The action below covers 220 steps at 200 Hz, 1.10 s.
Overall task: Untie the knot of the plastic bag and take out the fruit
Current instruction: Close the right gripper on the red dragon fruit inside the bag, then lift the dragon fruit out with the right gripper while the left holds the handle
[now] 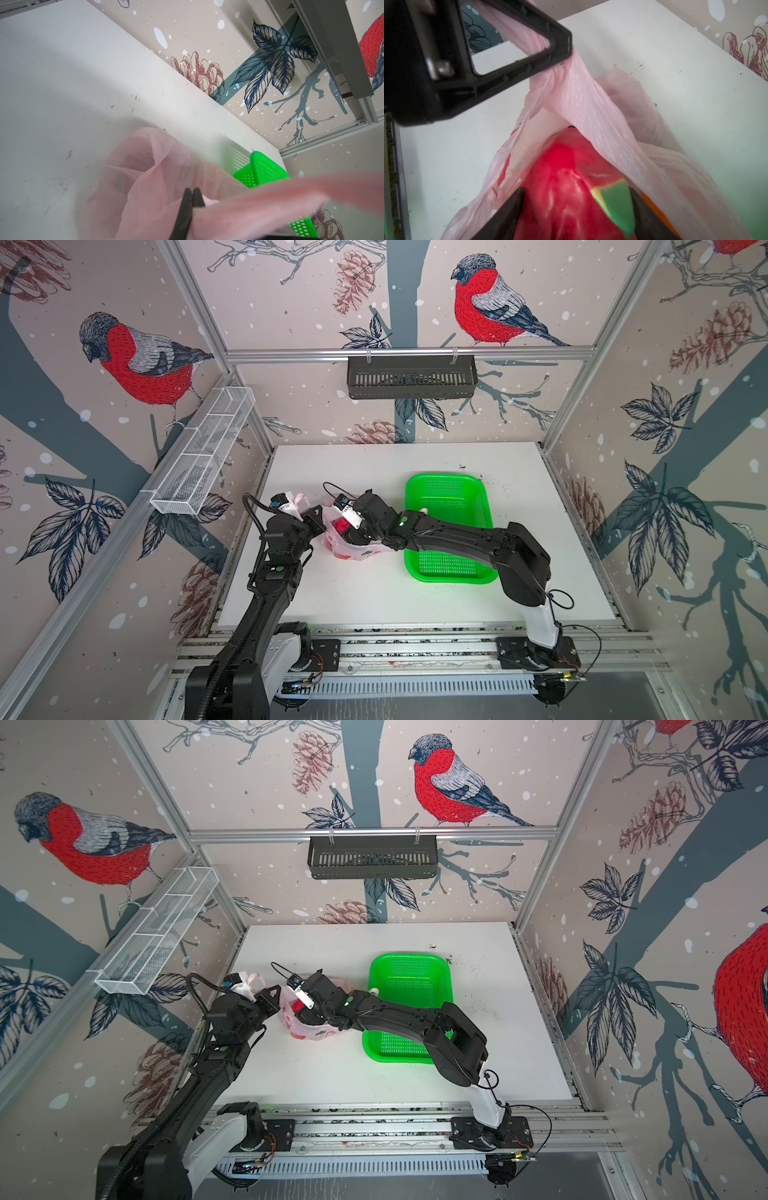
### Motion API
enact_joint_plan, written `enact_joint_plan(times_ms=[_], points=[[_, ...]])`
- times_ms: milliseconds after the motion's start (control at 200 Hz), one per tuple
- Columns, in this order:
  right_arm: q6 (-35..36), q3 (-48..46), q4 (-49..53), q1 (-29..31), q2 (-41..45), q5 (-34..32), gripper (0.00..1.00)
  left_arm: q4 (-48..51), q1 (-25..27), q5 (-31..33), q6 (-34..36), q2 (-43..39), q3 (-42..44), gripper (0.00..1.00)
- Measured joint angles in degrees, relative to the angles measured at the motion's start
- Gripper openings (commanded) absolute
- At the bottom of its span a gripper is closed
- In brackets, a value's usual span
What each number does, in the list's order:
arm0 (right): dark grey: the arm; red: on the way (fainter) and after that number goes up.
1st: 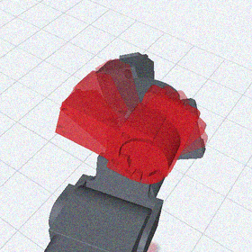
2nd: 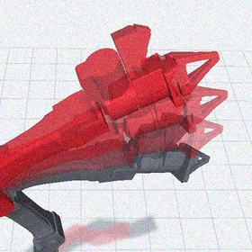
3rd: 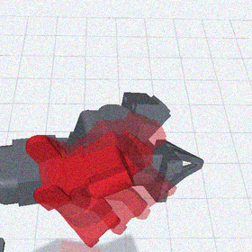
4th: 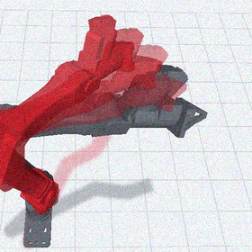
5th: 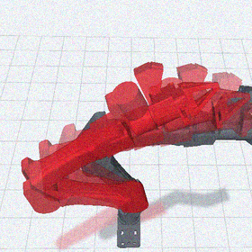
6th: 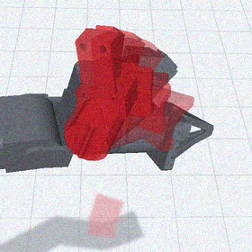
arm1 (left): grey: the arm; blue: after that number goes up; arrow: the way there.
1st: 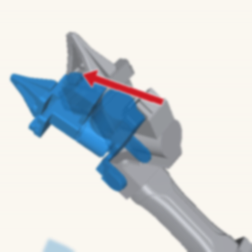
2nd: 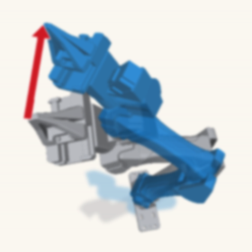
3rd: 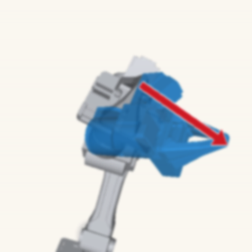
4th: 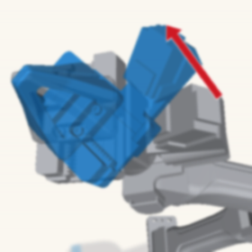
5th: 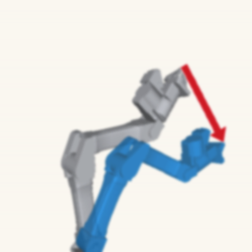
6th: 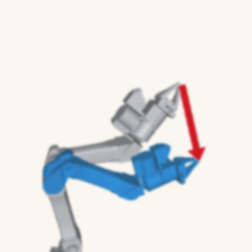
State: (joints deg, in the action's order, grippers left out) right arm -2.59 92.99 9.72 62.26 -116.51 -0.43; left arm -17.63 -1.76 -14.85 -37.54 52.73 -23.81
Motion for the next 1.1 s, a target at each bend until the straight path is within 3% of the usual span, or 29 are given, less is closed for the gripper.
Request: enact_joint_plan(times_ms=[686,1101], points=[[-0.04,1.18,-2.75,-0.07,1.25,-2.73,0.13,1.09,0.04,-2.56,-1.55,-10.80,4.24,0.00],[0.17,0.07,-4.20,0.11,3.04,-3.34,0.13,2.19,0.04,-2.91,-0.74,-8.04,2.93,0.00]])
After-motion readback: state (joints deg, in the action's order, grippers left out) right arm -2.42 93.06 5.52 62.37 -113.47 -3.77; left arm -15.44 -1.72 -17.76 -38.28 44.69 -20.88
